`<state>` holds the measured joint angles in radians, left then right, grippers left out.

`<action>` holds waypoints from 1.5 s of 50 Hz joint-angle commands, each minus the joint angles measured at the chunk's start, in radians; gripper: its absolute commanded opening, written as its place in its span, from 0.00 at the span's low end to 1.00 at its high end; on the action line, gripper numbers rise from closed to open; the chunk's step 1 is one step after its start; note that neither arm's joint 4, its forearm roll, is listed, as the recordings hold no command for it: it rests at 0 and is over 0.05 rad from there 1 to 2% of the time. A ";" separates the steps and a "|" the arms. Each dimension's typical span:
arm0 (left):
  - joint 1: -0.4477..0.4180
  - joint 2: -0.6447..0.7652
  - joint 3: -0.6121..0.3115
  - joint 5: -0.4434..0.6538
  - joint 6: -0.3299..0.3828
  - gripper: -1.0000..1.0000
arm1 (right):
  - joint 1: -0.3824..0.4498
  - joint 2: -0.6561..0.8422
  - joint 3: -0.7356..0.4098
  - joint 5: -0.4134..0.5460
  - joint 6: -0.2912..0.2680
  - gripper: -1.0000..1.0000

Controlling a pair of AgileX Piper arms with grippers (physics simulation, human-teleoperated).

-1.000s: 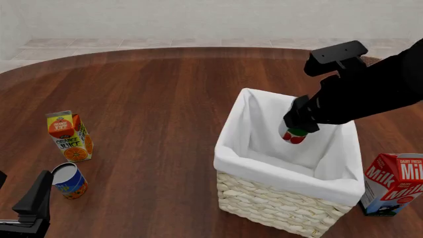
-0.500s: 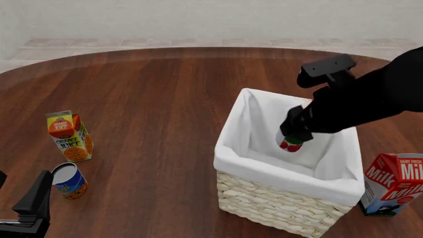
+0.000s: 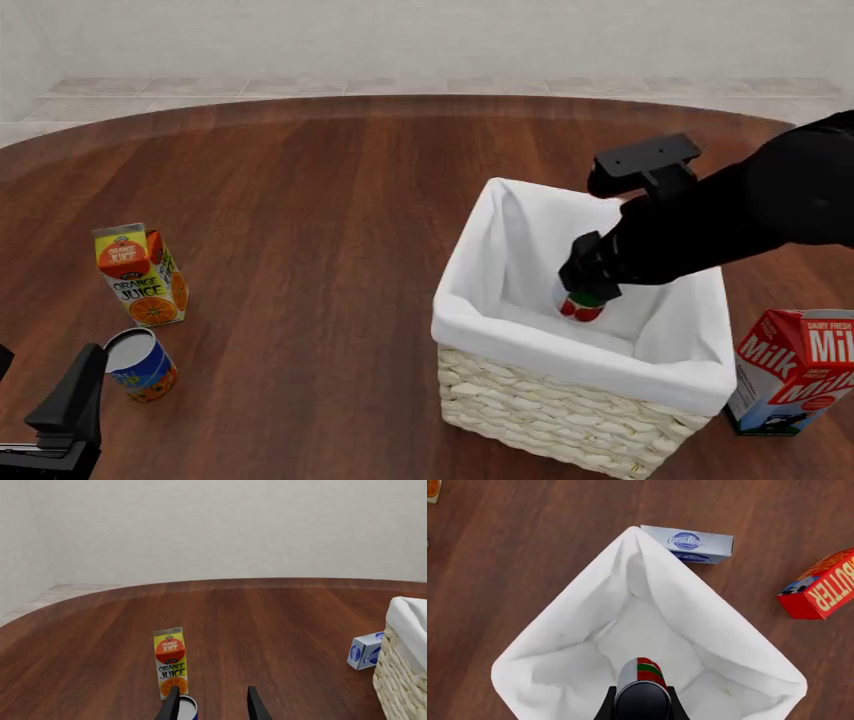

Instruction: Pick up the tomato sauce, and put it in the basket.

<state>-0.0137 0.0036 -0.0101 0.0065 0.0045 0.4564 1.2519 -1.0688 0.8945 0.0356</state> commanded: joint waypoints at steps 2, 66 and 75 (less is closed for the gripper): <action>0.000 0.000 0.000 0.000 0.000 1.00 | 0.003 0.012 0.017 -0.020 0.022 0.00; 0.000 0.000 0.000 0.000 0.000 1.00 | -0.003 0.082 0.069 -0.083 0.023 0.00; 0.000 0.000 0.000 0.000 0.000 1.00 | -0.004 0.087 0.064 -0.089 0.021 0.00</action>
<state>-0.0138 0.0036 -0.0101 0.0065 0.0045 0.4541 1.3363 -0.9971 0.8094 0.0428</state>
